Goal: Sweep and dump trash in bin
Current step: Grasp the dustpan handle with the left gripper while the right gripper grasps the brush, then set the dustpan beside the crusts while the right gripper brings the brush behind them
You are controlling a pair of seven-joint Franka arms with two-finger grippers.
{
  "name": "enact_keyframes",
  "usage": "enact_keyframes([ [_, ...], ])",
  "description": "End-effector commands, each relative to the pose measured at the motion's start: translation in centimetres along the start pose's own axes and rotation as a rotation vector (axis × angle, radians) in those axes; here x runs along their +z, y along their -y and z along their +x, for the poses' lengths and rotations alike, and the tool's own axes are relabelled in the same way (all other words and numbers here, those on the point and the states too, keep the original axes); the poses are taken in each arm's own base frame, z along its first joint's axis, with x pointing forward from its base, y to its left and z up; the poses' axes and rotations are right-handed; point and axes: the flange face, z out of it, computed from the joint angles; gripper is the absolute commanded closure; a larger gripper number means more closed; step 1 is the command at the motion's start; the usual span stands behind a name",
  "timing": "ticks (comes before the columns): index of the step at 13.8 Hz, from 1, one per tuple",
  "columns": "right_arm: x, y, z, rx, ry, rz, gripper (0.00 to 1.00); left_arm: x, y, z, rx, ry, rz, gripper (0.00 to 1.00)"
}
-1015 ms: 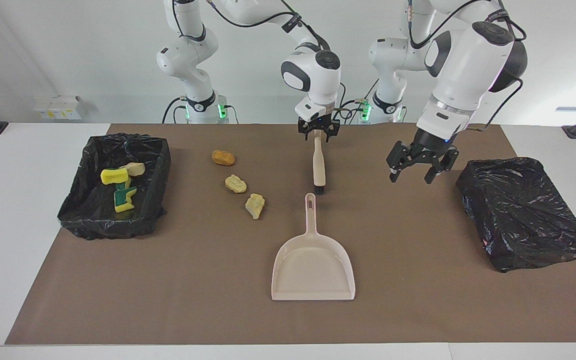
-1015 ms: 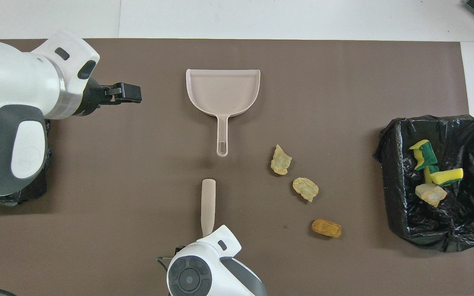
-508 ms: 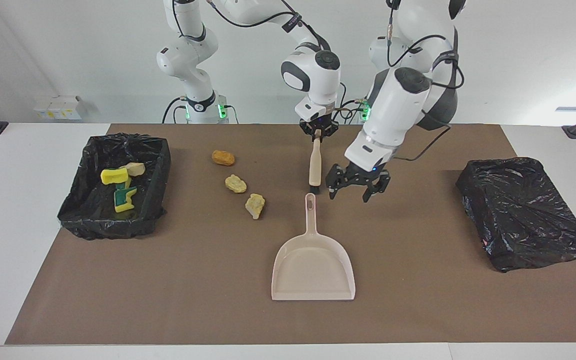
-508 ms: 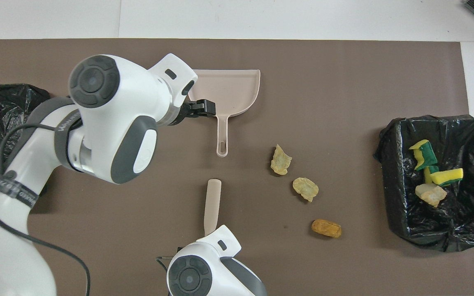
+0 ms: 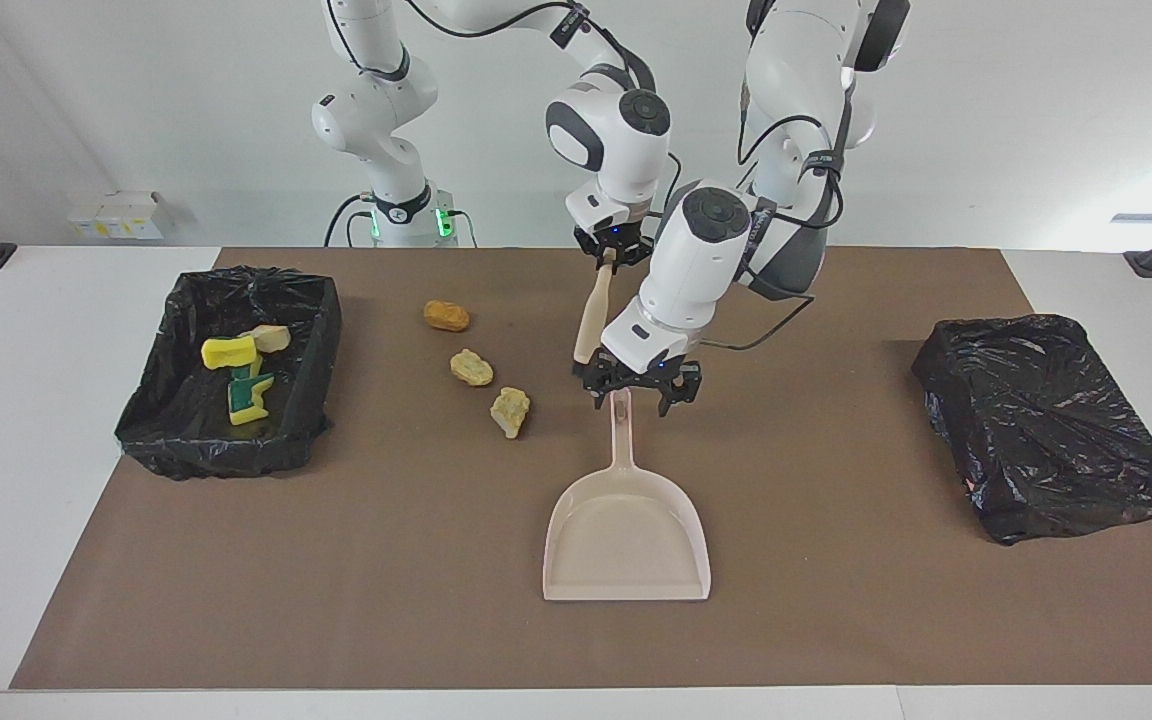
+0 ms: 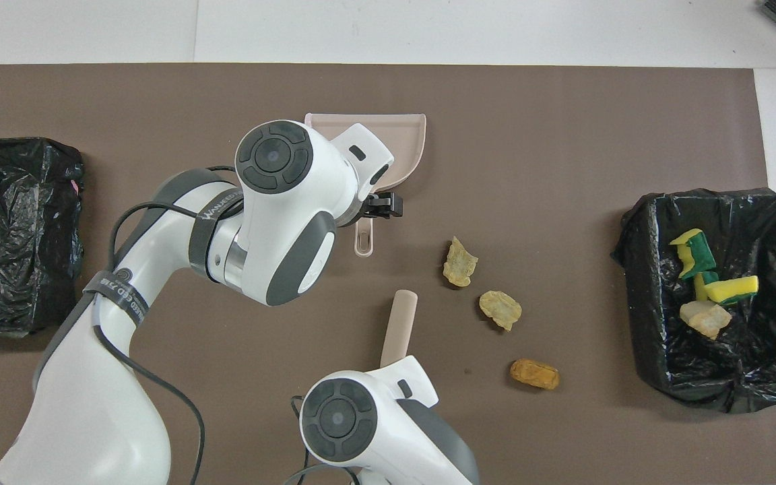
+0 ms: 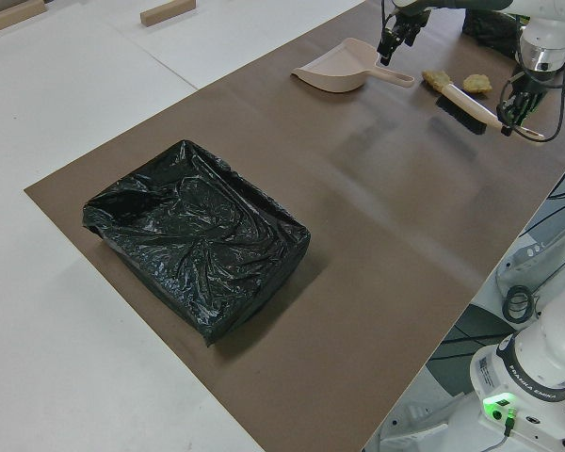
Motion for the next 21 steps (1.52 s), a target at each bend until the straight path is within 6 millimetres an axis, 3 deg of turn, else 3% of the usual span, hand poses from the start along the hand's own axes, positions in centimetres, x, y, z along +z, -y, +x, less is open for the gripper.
enact_keyframes([
  [1,-0.8,-3.7,2.6,0.121,0.062,-0.072,1.0,3.0,-0.8,-0.2,0.004,0.028,0.063,0.0],
  [3,-0.1,-6.6,5.6,0.196,0.113,-0.142,1.0,6.2,-1.9,-1.1,0.016,0.044,0.115,0.0],
  [5,0.5,-9.9,9.0,0.27,0.151,-0.195,1.0,6.4,-1.7,-0.9,0.017,0.042,0.119,0.0],
  [8,-0.6,-14.9,12.0,0.36,0.209,-0.217,1.0,6.1,-1.5,-0.5,0.029,0.026,0.14,0.0],
  [10,-1.0,-16.6,11.2,0.382,0.234,-0.245,1.0,5.1,-1.1,0.2,0.019,0.008,0.136,0.0],
  [12,0.8,-17.6,8.7,0.416,0.247,-0.229,1.0,4.9,-1.0,0.5,0.014,0.004,0.131,0.02],
  [13,2.0,-18.2,7.5,0.461,0.239,-0.181,1.0,5.0,-1.0,0.5,0.013,0.007,0.128,0.1],
  [14,3.6,-18.9,6.0,0.472,0.238,-0.141,1.0,4.9,-1.1,0.4,0.013,0.01,0.126,0.31],
  [15,4.7,-19.4,4.6,0.474,0.229,-0.098,1.0,4.9,-1.1,0.4,0.012,0.01,0.125,0.43],
  [17,5.8,-19.9,3.9,0.48,0.231,-0.045,1.0,4.8,-1.4,0.2,0.015,0.008,0.123,0.55],
  [18,5.9,-19.7,4.1,0.477,0.223,-0.032,1.0,4.9,-1.4,0.2,0.016,0.017,0.129,0.72],
  [19,5.8,-19.4,4.5,0.464,0.205,-0.001,1.0,5.0,-1.0,0.2,0.012,0.028,0.137,1.0],
  [21,5.7,-18.5,5.6,0.421,0.164,0.062,1.0,3.6,-0.5,0.8,0.035,0.002,0.154,1.0],
])
